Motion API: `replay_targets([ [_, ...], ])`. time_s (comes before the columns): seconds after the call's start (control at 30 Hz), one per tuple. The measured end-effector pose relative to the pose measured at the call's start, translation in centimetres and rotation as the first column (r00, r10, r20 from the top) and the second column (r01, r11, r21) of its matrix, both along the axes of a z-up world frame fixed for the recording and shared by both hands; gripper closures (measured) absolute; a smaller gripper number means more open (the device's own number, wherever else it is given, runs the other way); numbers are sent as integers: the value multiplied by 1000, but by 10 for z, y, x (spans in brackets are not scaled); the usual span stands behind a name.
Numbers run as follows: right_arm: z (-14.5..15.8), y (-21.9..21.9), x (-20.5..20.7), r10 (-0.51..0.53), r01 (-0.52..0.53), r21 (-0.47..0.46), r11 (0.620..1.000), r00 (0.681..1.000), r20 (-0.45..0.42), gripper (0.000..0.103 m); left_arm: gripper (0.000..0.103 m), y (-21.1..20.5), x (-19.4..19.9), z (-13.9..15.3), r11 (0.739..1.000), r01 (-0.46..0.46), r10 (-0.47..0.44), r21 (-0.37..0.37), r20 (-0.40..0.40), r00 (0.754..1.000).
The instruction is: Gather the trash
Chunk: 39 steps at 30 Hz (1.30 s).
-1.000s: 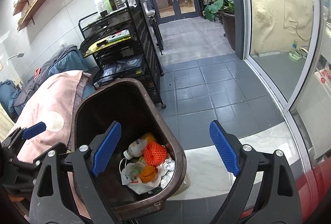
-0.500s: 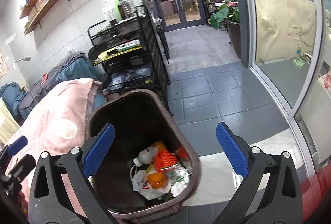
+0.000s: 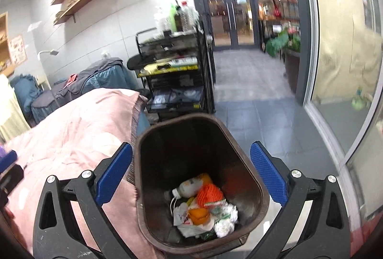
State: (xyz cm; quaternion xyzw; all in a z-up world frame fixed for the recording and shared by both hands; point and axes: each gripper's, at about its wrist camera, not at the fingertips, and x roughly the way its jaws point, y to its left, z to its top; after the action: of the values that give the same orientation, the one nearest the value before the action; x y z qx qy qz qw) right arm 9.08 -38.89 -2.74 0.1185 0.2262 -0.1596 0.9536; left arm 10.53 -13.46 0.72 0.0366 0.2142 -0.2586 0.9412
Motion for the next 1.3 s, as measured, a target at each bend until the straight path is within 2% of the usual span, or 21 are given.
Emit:
replay_targets([
  [0.07, 6, 25, -2, 29, -27, -60, 998, 999, 31, 6, 6, 16, -5, 3, 999, -46, 46, -13, 17, 999],
  [0.2, 13, 66, -7, 98, -89, -123, 988, 993, 68, 6, 6, 49, -20, 7, 987, -158, 160, -33, 73, 984],
  [0.4, 22, 122, -19, 157, -130, -204, 970, 980, 121, 6, 6, 87, -41, 9, 953, -297, 303, -64, 132, 944],
  [0.5, 26, 145, -30, 231, -194, -228, 954, 961, 150, 6, 6, 104, -50, 11, 926, -368, 377, -88, 148, 914],
  [0.67, 28, 173, -44, 319, -286, -211, 935, 937, 145, 6, 6, 124, -68, 13, 898, -416, 435, -140, 163, 885],
  [0.8, 29, 189, -54, 351, -317, -212, 925, 925, 148, 6, 6, 131, -81, 16, 880, -440, 468, -177, 172, 867],
  [0.9, 30, 194, -60, 364, -336, -179, 925, 918, 157, 6, 6, 135, -93, 15, 871, -454, 486, -188, 190, 853],
  [1.0, 29, 197, -68, 370, -342, -172, 924, 914, 170, 6, 6, 135, -95, 13, 869, -462, 490, -176, 186, 851],
  [1.17, 28, 204, -79, 375, -335, -215, 917, 909, 182, 6, 6, 138, -101, 13, 864, -472, 500, -178, 183, 847],
  [1.3, 29, 199, -83, 374, -337, -198, 920, 907, 195, 6, 6, 140, -104, 13, 856, -486, 514, -178, 185, 838],
])
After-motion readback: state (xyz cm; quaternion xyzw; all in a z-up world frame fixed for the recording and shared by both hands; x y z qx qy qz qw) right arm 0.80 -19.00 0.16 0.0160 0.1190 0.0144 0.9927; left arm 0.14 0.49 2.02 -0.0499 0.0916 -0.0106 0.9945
